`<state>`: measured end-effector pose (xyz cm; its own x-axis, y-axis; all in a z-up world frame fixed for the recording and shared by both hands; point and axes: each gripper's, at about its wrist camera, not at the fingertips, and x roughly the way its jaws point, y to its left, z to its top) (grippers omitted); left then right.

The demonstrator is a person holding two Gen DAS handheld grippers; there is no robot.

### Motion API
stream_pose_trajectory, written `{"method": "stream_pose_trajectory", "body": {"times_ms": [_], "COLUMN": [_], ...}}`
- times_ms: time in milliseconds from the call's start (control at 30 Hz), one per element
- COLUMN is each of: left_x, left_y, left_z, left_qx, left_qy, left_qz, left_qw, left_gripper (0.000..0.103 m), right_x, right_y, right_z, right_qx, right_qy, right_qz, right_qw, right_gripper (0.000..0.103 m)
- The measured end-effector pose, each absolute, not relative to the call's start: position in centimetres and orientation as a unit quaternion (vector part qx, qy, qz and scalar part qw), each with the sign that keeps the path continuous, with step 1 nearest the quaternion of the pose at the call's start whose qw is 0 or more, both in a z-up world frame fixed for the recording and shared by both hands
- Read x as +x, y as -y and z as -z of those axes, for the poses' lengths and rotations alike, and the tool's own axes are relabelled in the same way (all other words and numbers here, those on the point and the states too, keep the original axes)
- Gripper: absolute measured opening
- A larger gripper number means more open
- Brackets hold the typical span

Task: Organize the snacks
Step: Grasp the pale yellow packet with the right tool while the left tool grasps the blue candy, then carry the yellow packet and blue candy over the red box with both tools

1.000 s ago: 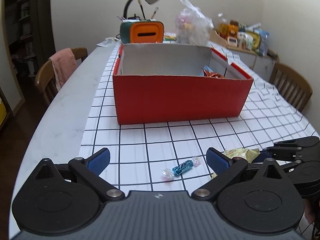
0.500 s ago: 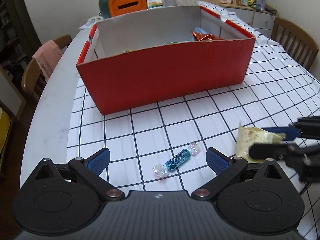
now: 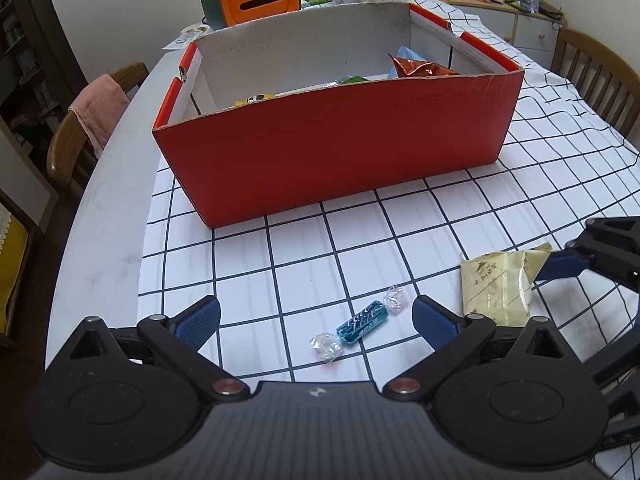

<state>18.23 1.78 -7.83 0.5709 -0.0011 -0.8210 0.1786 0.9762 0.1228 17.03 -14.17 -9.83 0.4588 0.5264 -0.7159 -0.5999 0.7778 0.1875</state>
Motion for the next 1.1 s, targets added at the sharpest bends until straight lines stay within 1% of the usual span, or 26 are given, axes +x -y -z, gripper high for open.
{"method": "stream_pose_trajectory", "body": {"times_ms": [67,100,133,167,267,333,433,500,633,700,733,800,833,900,933,1000,1067,1100], "left_x": [18.3,18.3,18.4,18.4,18.6,18.9,19.3,19.6,20.3,20.5,20.7,20.8,20.8,20.6,20.5,20.1,19.7,19.4], "left_y": [-1.8,-1.8,-1.8,-1.7,-1.5,-1.2,-0.9,-0.7,-0.7,-0.8,-0.8,-0.9,-0.8,-0.7,-0.5,-0.4,-0.3,-0.2], "left_z": [7.7,7.7,7.7,7.7,7.8,7.9,8.3,8.8,9.9,10.1,10.0,9.9,9.8,9.8,9.7,9.7,9.7,9.7], "left_qx": [0.099,0.101,0.104,0.107,0.121,0.133,0.158,0.171,0.172,0.161,0.154,0.142,0.138,0.130,0.127,0.119,0.107,0.106], "left_qy": [-0.460,-0.459,-0.459,-0.459,-0.464,-0.468,-0.471,-0.478,-0.493,-0.497,-0.500,-0.506,-0.507,-0.509,-0.508,-0.505,-0.504,-0.501], "left_qz": [0.052,0.054,0.055,0.057,0.067,0.076,0.096,0.108,0.128,0.139,0.146,0.158,0.163,0.170,0.170,0.168,0.163,0.159], "left_qw": [0.881,0.881,0.881,0.880,0.875,0.870,0.862,0.855,0.844,0.842,0.840,0.836,0.835,0.834,0.835,0.838,0.841,0.844], "left_gripper": [0.103,0.102,0.102,0.102,0.102,0.102,0.097,0.089,0.078,0.067,0.064,0.050,0.046,0.031,0.029,0.017,0.012,0.012], "right_x": [17.4,17.5,17.5,17.5,17.3,17.1,16.9,16.7,16.0,15.7,15.7,15.6,15.7,15.9,16.0,16.1,16.2,16.2], "right_y": [13.8,13.6,13.5,13.6,14.1,14.8,16.3,17.7,19.7,20.3,20.6,21.1,21.2,21.4,21.5,21.6,21.6,21.6], "right_z": [10.2,10.4,10.5,10.5,10.3,9.9,8.9,8.1,7.2,7.0,6.9,6.7,6.7,6.6,6.6,6.7,6.8,6.9], "right_qx": [-0.052,-0.058,-0.066,-0.066,-0.059,-0.049,-0.033,-0.018,0.001,0.009,0.013,0.019,0.021,0.027,0.030,0.034,0.037,0.039], "right_qy": [-0.414,-0.418,-0.420,-0.421,-0.419,-0.414,-0.402,-0.396,-0.388,-0.385,-0.384,-0.382,-0.380,-0.377,-0.375,-0.375,-0.375,-0.375], "right_qz": [-0.328,-0.326,-0.320,-0.319,-0.320,-0.317,-0.311,-0.310,-0.311,-0.311,-0.312,-0.311,-0.311,-0.311,-0.311,-0.311,-0.309,-0.309], "right_qw": [0.847,0.846,0.847,0.846,0.848,0.852,0.861,0.864,0.868,0.869,0.869,0.870,0.871,0.872,0.873,0.873,0.873,0.873], "right_gripper": [0.064,0.059,0.051,0.048,0.044,0.044,0.044,0.044,0.044,0.044,0.044,0.044,0.044,0.044,0.044,0.044,0.044,0.044]}}
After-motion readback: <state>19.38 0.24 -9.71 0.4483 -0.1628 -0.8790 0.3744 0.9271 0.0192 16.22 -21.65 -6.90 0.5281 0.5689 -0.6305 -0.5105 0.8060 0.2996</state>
